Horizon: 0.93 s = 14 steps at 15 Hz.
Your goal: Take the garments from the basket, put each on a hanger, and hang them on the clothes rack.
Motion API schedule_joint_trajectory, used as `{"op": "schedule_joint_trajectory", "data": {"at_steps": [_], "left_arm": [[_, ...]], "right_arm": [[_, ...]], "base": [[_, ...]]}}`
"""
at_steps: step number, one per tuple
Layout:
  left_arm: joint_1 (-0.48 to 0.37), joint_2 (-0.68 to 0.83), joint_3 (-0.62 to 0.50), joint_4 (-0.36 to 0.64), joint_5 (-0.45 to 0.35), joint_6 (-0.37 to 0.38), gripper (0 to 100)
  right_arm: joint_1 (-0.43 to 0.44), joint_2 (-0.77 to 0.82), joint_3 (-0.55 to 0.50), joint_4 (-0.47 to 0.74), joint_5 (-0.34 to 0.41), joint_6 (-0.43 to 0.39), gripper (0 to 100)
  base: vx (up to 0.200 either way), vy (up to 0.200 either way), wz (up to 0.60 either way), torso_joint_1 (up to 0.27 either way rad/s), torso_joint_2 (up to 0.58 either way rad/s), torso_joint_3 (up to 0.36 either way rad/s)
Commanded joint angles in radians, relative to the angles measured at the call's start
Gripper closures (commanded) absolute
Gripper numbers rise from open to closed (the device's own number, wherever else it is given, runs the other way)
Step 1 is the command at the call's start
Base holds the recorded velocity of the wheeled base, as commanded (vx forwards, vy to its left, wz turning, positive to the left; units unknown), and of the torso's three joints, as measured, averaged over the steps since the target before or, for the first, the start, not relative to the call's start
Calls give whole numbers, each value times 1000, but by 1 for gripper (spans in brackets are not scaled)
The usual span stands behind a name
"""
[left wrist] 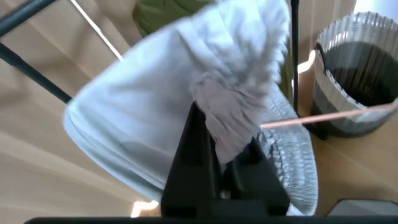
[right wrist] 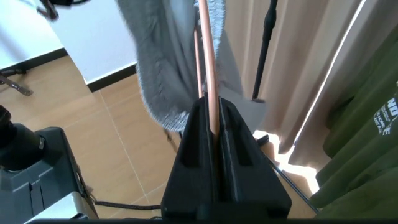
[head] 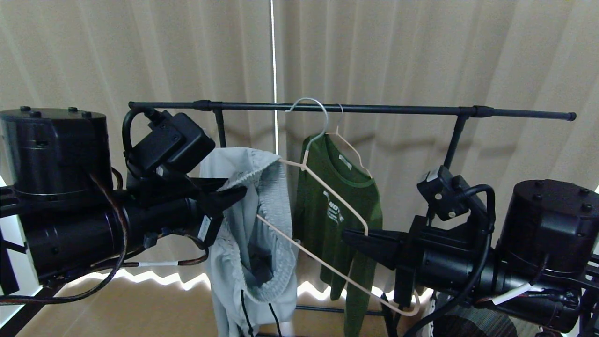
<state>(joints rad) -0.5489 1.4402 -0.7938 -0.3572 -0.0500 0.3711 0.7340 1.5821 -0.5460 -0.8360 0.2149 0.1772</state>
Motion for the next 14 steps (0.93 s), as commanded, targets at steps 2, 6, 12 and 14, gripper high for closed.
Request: {"op": "schedule_joint_trajectory", "data": {"at_steps": [2,6,12,14], "left_arm": [[0,-1,8,-2,-1,5,0],[6,-21,71,-51,-4,6,0],[115,-52,239,-313,-16,207,0],[116,-67,239,-315,-28,232,0]], "right_arm": [[1,-27,-2,-2,1,-1,100],[-7,-45,-3,0,0,-4,100],[-58,-48,4,14,0,-8,100],[-61,-56,14,17,0,-8,100]], "base": [[0,0,0,0,0,0],[0,0,0,0,0,0],[0,0,0,0,0,0],[0,0,0,0,0,0]]}}
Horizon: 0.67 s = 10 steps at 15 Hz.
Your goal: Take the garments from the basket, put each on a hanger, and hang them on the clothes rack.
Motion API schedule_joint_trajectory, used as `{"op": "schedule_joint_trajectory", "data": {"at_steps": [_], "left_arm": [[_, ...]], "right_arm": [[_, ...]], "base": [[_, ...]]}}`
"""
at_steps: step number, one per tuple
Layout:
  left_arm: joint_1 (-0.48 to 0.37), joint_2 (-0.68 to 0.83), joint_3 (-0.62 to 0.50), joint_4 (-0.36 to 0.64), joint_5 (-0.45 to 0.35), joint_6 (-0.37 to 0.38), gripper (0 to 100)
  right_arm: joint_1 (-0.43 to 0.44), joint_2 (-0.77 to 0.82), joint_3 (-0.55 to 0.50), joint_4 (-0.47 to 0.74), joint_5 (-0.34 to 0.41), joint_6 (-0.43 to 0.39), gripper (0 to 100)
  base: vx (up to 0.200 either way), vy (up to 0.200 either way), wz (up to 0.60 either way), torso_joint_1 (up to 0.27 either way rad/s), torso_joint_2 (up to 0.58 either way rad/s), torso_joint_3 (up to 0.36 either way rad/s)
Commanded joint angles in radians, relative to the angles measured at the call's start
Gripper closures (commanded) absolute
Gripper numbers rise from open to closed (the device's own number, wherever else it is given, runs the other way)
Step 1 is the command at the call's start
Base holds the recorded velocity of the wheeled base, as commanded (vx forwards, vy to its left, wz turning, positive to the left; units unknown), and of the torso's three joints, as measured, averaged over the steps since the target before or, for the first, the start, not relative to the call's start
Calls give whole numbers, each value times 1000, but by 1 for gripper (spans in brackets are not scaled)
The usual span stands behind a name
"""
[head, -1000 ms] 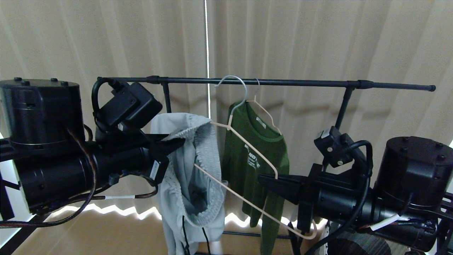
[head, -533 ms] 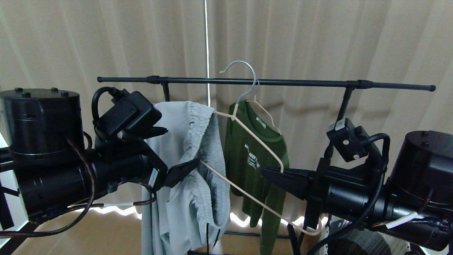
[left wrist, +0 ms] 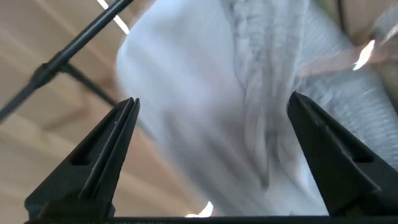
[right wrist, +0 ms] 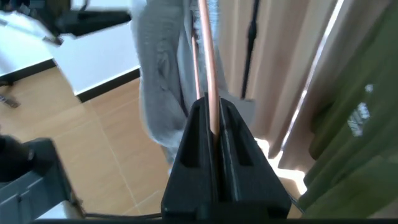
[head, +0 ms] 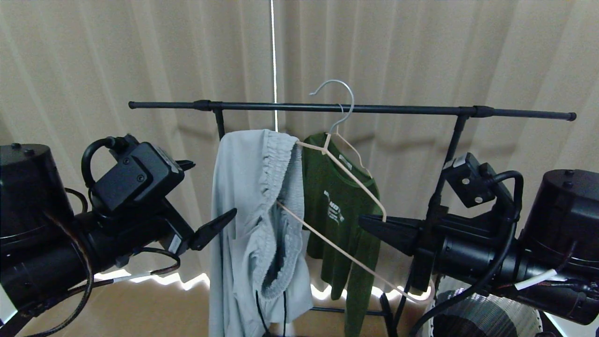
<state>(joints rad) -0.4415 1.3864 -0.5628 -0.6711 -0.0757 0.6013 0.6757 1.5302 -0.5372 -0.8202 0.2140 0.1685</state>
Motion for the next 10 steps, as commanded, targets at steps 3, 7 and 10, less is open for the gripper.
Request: {"op": "schedule_joint_trajectory", "data": {"at_steps": [3,7,10], "left_arm": [[7,-23,-17,-1,-4,9,0],[26,29,-111,5,-79,121,0],[43,122,-177,7,-131,189,0]], "right_arm": [[-2,-27,43,1,1,-3,100],[-2,-33,79,0,2,-4,100],[7,-35,85,-2,4,-6,100]], "base": [[0,0,0,0,0,0],[0,0,0,0,0,0],[0,0,0,0,0,0]]}}
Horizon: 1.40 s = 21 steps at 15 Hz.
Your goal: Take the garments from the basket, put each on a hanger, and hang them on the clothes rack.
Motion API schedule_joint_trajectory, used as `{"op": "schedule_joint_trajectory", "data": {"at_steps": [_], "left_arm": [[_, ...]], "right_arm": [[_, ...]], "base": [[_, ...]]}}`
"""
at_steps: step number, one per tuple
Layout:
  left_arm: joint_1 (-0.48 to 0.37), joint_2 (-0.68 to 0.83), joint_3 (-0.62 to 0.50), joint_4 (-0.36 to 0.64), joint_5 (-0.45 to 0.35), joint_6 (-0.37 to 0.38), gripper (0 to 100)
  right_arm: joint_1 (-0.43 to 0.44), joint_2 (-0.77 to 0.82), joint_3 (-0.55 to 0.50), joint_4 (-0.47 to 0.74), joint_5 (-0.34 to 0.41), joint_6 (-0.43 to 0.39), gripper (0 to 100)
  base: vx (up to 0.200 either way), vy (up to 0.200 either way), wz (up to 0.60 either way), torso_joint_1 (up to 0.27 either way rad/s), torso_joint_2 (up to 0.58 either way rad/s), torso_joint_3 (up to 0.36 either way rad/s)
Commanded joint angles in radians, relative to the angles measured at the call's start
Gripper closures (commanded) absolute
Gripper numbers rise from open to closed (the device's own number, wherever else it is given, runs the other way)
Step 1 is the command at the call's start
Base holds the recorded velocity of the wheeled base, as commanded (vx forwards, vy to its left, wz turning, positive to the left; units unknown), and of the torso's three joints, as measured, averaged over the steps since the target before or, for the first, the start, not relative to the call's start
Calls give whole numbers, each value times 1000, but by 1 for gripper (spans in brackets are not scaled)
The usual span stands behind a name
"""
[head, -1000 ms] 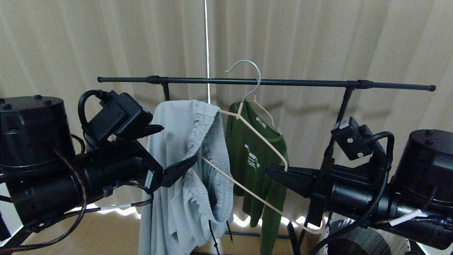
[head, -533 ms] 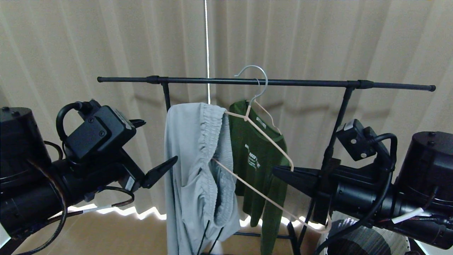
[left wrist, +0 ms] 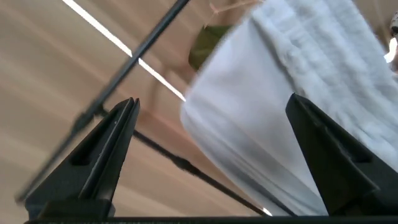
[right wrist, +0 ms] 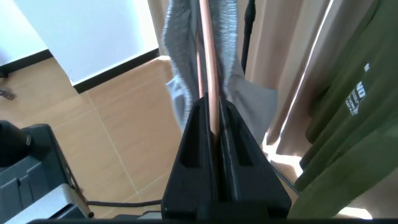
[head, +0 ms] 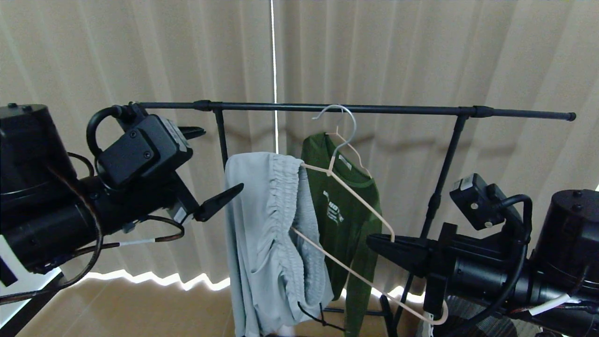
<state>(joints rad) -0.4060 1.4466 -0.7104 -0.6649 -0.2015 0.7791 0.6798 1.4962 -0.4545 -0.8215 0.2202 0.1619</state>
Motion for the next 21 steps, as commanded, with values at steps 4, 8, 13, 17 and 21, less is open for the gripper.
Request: {"op": "schedule_joint_trajectory", "data": {"at_steps": [4,8,13,17,21], "left_arm": [[-2,118,-52,-1,-47,77,0],[-17,121,-72,1,-47,78,0],[-36,120,-64,1,-47,81,0],[-34,120,-40,1,-49,81,100],[-30,115,-34,-1,-49,80,100]], "right_arm": [[37,-1,-10,1,67,-7,100],[80,13,-16,10,96,-28,100],[110,13,-18,31,103,-64,100],[113,10,-18,30,103,-64,100],[112,1,-18,28,117,-64,100]], "base": [[0,0,0,0,0,0],[0,0,0,0,0,0],[0,0,0,0,0,0],[0,0,0,0,0,0],[0,0,0,0,0,0]]}}
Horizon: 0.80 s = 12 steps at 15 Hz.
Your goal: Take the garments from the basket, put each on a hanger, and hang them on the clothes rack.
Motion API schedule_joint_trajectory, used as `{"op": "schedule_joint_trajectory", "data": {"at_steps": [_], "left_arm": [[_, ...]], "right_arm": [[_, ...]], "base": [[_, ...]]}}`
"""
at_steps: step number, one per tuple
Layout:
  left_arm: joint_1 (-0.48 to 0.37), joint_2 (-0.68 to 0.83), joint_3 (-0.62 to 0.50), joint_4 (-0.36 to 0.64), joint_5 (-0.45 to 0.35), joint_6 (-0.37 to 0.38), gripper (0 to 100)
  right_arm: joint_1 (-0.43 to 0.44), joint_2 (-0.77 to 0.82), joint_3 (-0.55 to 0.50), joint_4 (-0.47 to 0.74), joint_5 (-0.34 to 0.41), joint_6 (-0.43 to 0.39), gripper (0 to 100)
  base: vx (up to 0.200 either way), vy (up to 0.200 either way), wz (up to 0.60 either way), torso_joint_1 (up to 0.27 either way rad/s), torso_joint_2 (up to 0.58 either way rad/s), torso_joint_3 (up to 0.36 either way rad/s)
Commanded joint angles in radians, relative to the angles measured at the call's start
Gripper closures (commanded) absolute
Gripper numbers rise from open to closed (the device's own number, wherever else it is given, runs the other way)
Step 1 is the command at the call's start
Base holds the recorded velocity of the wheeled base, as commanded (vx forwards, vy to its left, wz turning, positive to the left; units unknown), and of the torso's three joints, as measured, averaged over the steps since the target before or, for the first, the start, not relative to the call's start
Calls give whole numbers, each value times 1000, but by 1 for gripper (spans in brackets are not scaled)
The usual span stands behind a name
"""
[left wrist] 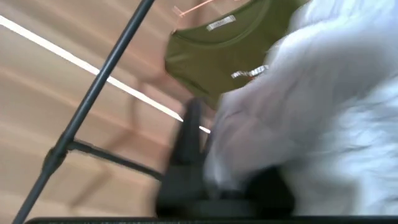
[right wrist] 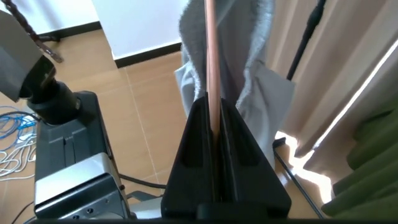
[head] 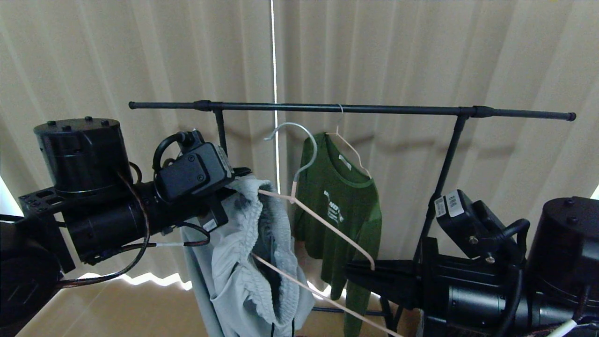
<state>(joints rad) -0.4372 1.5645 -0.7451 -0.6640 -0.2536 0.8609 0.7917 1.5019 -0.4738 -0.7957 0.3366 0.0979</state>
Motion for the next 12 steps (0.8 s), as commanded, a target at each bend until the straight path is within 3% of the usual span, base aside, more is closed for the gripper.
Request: {"op": "schedule_joint_trajectory", "data": {"at_steps": [1,5,6,12], "left_arm": [[3,-4,4,-2,4,-2,100],[5,-38,44,-3,5,-9,100],[26,-40,46,-2,5,-16,100],[135,-50,75,4,27,-31,100]], "right_arm": [[-2,-5,1,0,-1,0,100],[-28,-19,11,6,-2,0,100],[-31,-19,17,6,-4,0,0],[-120,-26,18,-13,-11,-14,0]], "base": [[0,0,0,0,0,0],[0,0,0,0,0,0],[0,0,0,0,0,0],[0,0,0,0,0,0]]}}
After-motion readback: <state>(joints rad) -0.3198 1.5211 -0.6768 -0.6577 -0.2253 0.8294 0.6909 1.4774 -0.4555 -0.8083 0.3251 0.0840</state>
